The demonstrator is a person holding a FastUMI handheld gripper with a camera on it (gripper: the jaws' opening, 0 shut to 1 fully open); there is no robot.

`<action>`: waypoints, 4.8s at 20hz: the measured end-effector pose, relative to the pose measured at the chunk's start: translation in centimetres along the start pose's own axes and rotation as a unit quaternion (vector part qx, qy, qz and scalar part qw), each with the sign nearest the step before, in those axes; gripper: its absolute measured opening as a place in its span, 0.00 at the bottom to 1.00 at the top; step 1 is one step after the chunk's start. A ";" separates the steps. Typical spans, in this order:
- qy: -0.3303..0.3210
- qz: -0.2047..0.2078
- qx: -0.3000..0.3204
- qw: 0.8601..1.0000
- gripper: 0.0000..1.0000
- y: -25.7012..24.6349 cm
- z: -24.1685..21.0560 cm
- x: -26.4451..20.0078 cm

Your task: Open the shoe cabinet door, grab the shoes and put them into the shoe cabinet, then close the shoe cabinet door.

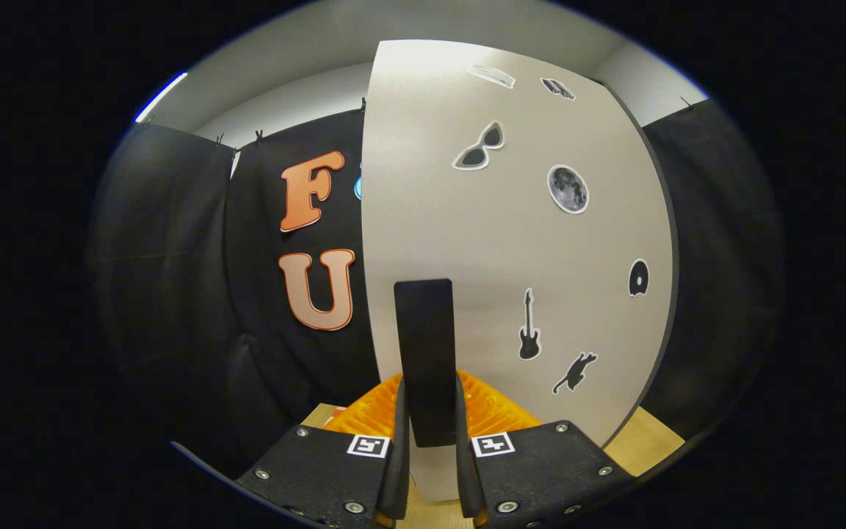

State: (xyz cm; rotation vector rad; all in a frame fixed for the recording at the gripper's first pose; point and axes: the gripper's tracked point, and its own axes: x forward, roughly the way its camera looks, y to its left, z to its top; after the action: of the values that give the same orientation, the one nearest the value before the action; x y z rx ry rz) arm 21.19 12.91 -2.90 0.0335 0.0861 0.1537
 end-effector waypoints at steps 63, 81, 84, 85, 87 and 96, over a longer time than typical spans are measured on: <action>0.018 -0.210 0.035 0.977 0.04 -25.9 -2.4 -14.5; 0.126 -0.121 0.019 0.984 0.11 -10.7 -11.2 -13.7; 0.183 -0.090 0.026 0.979 0.11 -8.5 -16.7 -12.0; 0.202 -0.079 0.030 0.976 0.11 -7.8 -18.4 -11.4; 0.233 -0.057 0.046 0.970 0.12 -6.5 -21.7 -9.9; 0.361 0.007 0.002 0.932 0.12 -5.0 -34.9 -4.9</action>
State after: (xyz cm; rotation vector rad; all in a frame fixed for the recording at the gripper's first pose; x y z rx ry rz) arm 14.01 8.09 -37.39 -0.0195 0.8246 0.1732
